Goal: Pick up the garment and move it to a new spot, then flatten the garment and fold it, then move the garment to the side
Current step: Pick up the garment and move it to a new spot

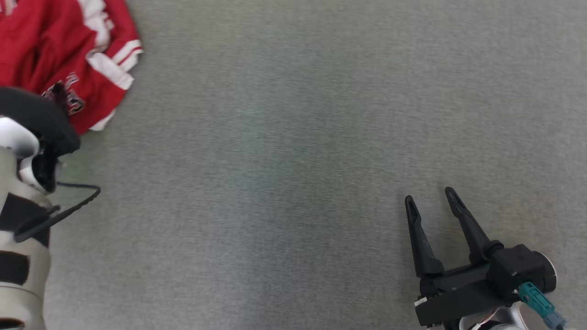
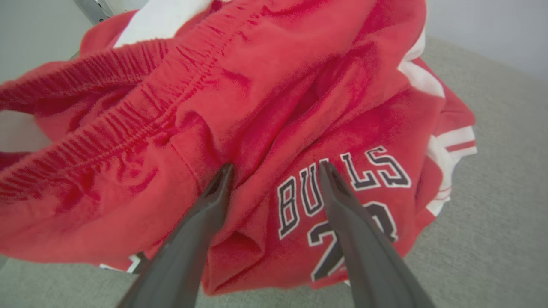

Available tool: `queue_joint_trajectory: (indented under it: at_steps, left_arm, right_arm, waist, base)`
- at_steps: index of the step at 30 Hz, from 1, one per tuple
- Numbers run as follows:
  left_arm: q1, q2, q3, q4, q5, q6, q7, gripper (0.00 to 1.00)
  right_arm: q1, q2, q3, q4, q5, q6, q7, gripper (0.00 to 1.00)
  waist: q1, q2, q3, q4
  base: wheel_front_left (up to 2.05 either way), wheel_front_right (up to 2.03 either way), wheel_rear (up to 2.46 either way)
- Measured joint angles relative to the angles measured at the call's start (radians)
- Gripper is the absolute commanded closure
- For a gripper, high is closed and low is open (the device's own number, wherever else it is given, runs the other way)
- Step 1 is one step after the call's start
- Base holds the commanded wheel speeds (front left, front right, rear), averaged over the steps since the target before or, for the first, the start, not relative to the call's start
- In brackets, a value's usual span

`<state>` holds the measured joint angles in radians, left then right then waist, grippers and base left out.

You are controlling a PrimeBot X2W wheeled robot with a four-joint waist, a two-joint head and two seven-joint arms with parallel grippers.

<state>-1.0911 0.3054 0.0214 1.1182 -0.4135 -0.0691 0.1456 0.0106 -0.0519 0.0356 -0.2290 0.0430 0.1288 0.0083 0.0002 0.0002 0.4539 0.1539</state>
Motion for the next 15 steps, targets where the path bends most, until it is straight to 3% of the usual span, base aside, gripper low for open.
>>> queue_joint_trajectory:
  at_steps: [1,3,15]
  left_arm:
    - [-0.001,0.007,-0.002,0.009,0.001,0.007,0.010,0.29]
    - [-0.002,0.021,-0.007,0.025,0.007,0.017,0.025,1.00]
    - [-0.024,0.101,-0.045,0.027,0.025,-0.010,0.067,1.00]
  right_arm:
    - [-0.003,0.000,0.003,0.004,0.002,0.000,-0.001,0.00]
    - [-0.006,0.000,0.006,0.013,0.009,0.000,-0.009,0.00]
    - [-0.021,0.000,0.041,0.130,0.078,0.000,-0.075,0.00]
  waist:
    - [0.0000,0.0000,0.004,-0.011]
    - [0.0000,0.0000,0.010,-0.030]
    - [-0.0002,-0.0001,-0.066,-0.057]
  base:
    - [0.00,0.00,0.00]
    - [0.00,0.00,0.00]
    - [0.00,0.00,0.00]
